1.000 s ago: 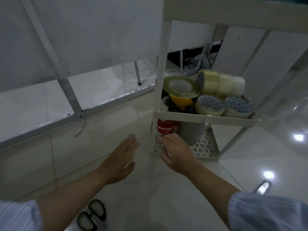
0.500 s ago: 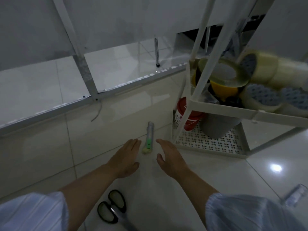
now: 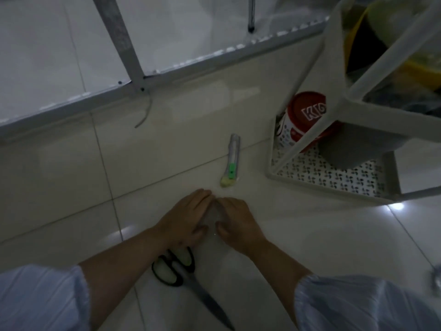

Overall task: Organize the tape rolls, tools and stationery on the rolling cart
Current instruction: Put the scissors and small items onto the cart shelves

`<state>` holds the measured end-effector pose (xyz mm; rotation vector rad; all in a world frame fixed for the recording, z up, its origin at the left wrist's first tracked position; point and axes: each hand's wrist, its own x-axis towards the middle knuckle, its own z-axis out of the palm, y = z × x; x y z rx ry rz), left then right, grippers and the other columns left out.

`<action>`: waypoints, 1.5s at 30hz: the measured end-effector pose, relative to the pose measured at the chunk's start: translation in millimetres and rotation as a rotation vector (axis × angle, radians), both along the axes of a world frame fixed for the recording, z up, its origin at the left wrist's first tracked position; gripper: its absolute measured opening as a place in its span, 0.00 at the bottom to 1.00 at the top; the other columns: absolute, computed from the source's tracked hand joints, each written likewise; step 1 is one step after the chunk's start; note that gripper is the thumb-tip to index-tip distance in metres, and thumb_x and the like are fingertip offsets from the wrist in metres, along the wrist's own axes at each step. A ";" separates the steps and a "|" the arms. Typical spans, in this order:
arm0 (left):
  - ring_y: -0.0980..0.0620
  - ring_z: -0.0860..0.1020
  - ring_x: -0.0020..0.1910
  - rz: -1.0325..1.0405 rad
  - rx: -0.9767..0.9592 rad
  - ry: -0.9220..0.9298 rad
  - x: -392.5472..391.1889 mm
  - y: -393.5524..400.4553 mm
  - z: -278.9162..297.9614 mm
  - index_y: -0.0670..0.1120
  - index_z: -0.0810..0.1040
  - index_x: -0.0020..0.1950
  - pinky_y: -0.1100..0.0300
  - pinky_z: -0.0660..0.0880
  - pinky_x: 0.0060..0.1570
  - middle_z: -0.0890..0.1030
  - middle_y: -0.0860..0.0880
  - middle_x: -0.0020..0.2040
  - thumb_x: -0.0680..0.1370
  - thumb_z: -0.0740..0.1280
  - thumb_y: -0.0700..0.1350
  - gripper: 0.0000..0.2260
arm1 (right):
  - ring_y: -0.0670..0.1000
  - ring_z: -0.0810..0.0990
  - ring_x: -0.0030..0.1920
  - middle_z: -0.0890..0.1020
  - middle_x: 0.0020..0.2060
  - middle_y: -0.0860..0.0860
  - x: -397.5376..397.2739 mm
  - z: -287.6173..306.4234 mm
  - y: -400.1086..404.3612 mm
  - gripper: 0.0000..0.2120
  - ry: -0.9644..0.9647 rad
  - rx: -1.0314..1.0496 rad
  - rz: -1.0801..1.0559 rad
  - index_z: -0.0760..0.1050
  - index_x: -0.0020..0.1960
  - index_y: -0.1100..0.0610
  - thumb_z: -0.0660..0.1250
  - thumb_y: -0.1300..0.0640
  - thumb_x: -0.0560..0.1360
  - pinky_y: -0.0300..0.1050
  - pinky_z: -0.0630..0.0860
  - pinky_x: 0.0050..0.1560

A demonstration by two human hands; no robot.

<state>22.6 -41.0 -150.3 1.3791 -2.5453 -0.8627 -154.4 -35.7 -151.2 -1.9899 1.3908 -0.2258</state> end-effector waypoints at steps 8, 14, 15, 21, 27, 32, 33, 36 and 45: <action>0.46 0.62 0.71 -0.049 -0.015 -0.015 50.5 71.2 -7.1 0.40 0.61 0.71 0.53 0.57 0.70 0.67 0.40 0.70 0.75 0.59 0.61 0.33 | 0.55 0.69 0.53 0.76 0.54 0.56 26.5 -2.3 69.2 0.29 0.058 -0.111 0.076 0.68 0.59 0.55 0.61 0.39 0.63 0.50 0.75 0.49; 0.49 0.64 0.68 -0.178 -0.148 -0.168 66.5 80.5 -5.1 0.42 0.62 0.70 0.52 0.60 0.66 0.71 0.43 0.68 0.68 0.63 0.67 0.40 | 0.52 0.67 0.46 0.72 0.47 0.51 29.5 4.9 86.3 0.30 0.147 -0.154 0.128 0.70 0.55 0.53 0.59 0.37 0.58 0.44 0.76 0.40; 0.50 0.66 0.66 -0.179 -0.191 -0.188 65.3 78.9 -3.5 0.42 0.63 0.69 0.53 0.63 0.65 0.74 0.44 0.66 0.67 0.63 0.66 0.39 | 0.52 0.70 0.44 0.75 0.44 0.51 29.7 4.8 86.1 0.28 0.155 -0.133 0.134 0.71 0.53 0.52 0.58 0.38 0.59 0.44 0.76 0.38; 0.46 0.76 0.60 -0.158 -0.323 -0.126 53.2 69.7 4.8 0.41 0.66 0.66 0.52 0.76 0.58 0.79 0.42 0.60 0.70 0.63 0.64 0.34 | 0.62 0.79 0.46 0.80 0.48 0.60 30.1 12.8 83.9 0.28 0.118 -0.014 0.144 0.68 0.64 0.62 0.55 0.49 0.69 0.50 0.76 0.45; 0.50 0.69 0.61 -0.137 -0.472 -0.089 36.6 39.1 53.0 0.40 0.66 0.66 0.59 0.73 0.58 0.79 0.42 0.59 0.76 0.50 0.65 0.33 | 0.61 0.75 0.52 0.74 0.56 0.62 17.6 53.3 68.8 0.28 -0.009 -0.059 -0.028 0.59 0.71 0.60 0.54 0.52 0.73 0.49 0.73 0.49; 0.47 0.69 0.61 -0.116 -0.610 -0.056 15.5 -1.2 124.7 0.37 0.68 0.65 0.60 0.64 0.61 0.78 0.38 0.60 0.75 0.54 0.65 0.34 | 0.55 0.74 0.44 0.78 0.45 0.61 -8.7 107.5 32.9 0.22 -0.130 -0.320 -0.073 0.69 0.62 0.61 0.55 0.57 0.69 0.45 0.72 0.42; 0.46 0.69 0.61 -0.110 -0.650 -0.047 9.9 -8.4 141.0 0.37 0.69 0.65 0.59 0.65 0.60 0.78 0.38 0.60 0.75 0.54 0.65 0.34 | 0.53 0.73 0.45 0.79 0.46 0.60 -14.6 122.8 24.9 0.21 -0.145 -0.383 -0.080 0.70 0.61 0.62 0.56 0.59 0.69 0.43 0.71 0.43; 0.45 0.70 0.60 -0.089 -0.782 -0.049 -10.7 -23.6 195.1 0.36 0.71 0.64 0.57 0.65 0.59 0.77 0.37 0.60 0.75 0.57 0.65 0.34 | 0.50 0.71 0.45 0.80 0.44 0.60 -34.3 172.7 9.1 0.18 -0.184 -0.574 -0.133 0.72 0.59 0.62 0.60 0.63 0.69 0.38 0.68 0.45; 0.41 0.75 0.58 -0.028 -1.254 0.043 -84.4 -39.4 364.3 0.36 0.75 0.61 0.53 0.71 0.57 0.78 0.37 0.58 0.73 0.62 0.64 0.33 | 0.51 0.74 0.47 0.82 0.45 0.56 -119.9 337.6 -14.0 0.10 -0.143 -1.091 -0.083 0.75 0.53 0.60 0.62 0.61 0.73 0.42 0.71 0.49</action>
